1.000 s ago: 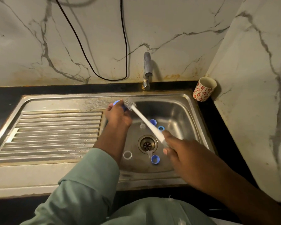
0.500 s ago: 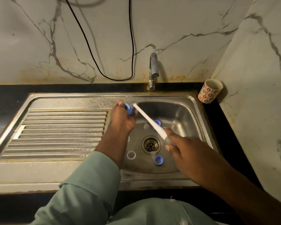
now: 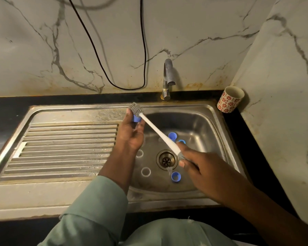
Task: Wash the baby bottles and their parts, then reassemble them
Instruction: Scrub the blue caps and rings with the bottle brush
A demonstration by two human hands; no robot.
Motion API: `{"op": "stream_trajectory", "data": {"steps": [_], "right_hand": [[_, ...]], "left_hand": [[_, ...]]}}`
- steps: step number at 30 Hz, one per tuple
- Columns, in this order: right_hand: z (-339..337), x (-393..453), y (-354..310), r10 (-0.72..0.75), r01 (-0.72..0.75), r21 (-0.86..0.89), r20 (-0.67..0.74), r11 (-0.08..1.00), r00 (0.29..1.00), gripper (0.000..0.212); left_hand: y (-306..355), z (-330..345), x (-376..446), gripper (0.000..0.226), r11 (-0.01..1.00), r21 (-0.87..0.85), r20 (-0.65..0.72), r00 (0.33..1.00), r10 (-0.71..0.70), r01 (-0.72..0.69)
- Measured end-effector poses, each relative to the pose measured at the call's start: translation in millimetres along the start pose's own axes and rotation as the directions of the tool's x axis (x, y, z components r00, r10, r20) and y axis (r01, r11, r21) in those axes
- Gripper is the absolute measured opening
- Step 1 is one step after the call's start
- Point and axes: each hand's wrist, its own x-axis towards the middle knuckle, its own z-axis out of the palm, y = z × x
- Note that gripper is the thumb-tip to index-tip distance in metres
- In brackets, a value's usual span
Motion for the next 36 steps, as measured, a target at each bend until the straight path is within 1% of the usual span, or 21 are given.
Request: {"op": "stream_trajectory", "data": {"steps": [2,4,6,8,10,12,14,16,19,20,22,24,26,27,29,31,34,36], "right_hand": [[-1.3,3.4,-0.5,0.007,-0.007,0.042,-0.004,0.999,1.0,0.049],[-1.7,9.1,-0.4,0.048,-0.048,0.029,-0.002,0.998,0.999,0.05],[-0.7,6.5,-2.0,0.04,-0.04,0.013,0.006,0.999,0.999,0.049],[3.4,0.1,-8.3,0.003,-0.005,0.044,0.04,0.999,0.999,0.048],[5.3,5.8,-9.6,0.006,-0.008,0.073,0.03,0.997,1.0,0.047],[4.3,14.7,-7.7,0.059,-0.058,0.047,-0.013,0.997,0.998,0.047],[3.4,12.5,-4.9,0.057,-0.056,0.06,-0.016,0.997,0.998,0.047],[4.5,6.0,-6.5,0.031,-0.034,0.116,0.031,0.993,0.999,0.046],[3.4,14.0,-3.5,0.084,-0.087,0.153,0.028,0.984,0.996,0.043],[3.3,15.1,-2.9,0.101,-0.103,0.151,0.021,0.983,0.995,0.043],[2.5,10.9,-2.3,0.091,-0.095,0.155,0.031,0.983,0.995,0.043],[-0.2,7.6,-2.0,0.095,-0.109,0.218,0.074,0.97,0.993,0.039],[-6.9,14.4,1.6,0.14,-0.156,0.267,0.077,0.951,0.987,0.033],[-9.3,17.8,2.6,0.148,-0.163,0.267,0.074,0.95,0.986,0.033],[-11.5,14.9,4.6,0.107,-0.118,0.238,0.059,0.964,0.993,0.037],[-10.1,7.4,4.5,0.067,-0.087,0.262,0.086,0.961,0.994,0.039],[-8.7,14.5,10.3,0.108,-0.13,0.285,0.09,0.95,0.99,0.032],[-8.4,14.2,13.1,0.106,-0.127,0.284,0.089,0.95,0.99,0.032]], "left_hand": [[3.2,-2.4,1.4,0.043,0.999,0.051,0.026,1.0,0.002,-0.004],[3.7,-3.6,3.2,0.043,0.996,0.089,0.026,1.0,0.0,-0.002],[7.5,-3.8,7.5,0.046,0.999,0.042,-0.004,1.0,0.011,-0.011],[15.7,-4.0,12.9,0.049,1.0,0.02,-0.024,1.0,0.009,-0.009],[18.2,-4.2,13.3,0.046,0.998,0.07,-0.003,1.0,0.004,-0.003],[15.5,-2.5,12.4,0.039,0.992,0.128,0.01,1.0,0.007,-0.008],[15.0,-2.7,14.2,0.04,0.992,0.121,-0.019,0.999,0.027,-0.025],[15.5,-5.1,17.8,0.042,0.994,0.104,-0.035,0.999,0.036,-0.032],[9.1,-5.0,18.3,0.041,0.985,0.17,-0.006,1.0,0.03,-0.029],[8.2,-5.4,19.3,0.04,0.986,0.163,-0.014,0.999,0.033,-0.03],[7.8,-5.6,22.9,0.04,0.989,0.134,-0.048,0.997,0.064,-0.057],[2.6,-7.4,23.5,0.039,0.978,0.197,-0.05,0.995,0.083,-0.072],[-7.3,-7.9,19.9,0.037,0.961,0.27,-0.028,0.997,0.077,-0.067],[-9.5,-8.1,19.2,0.038,0.961,0.27,-0.025,0.997,0.074,-0.065],[-7.7,-8.1,20.2,0.041,0.976,0.205,-0.032,0.997,0.076,-0.068],[-4.0,-6.6,21.9,0.042,0.983,0.169,-0.047,0.995,0.083,-0.074],[-10.0,-3.4,18.1,0.042,0.973,0.226,-0.042,0.997,0.065,-0.054],[-7.5,-3.5,18.0,0.044,0.988,0.146,-0.048,0.997,0.063,-0.056]]}}
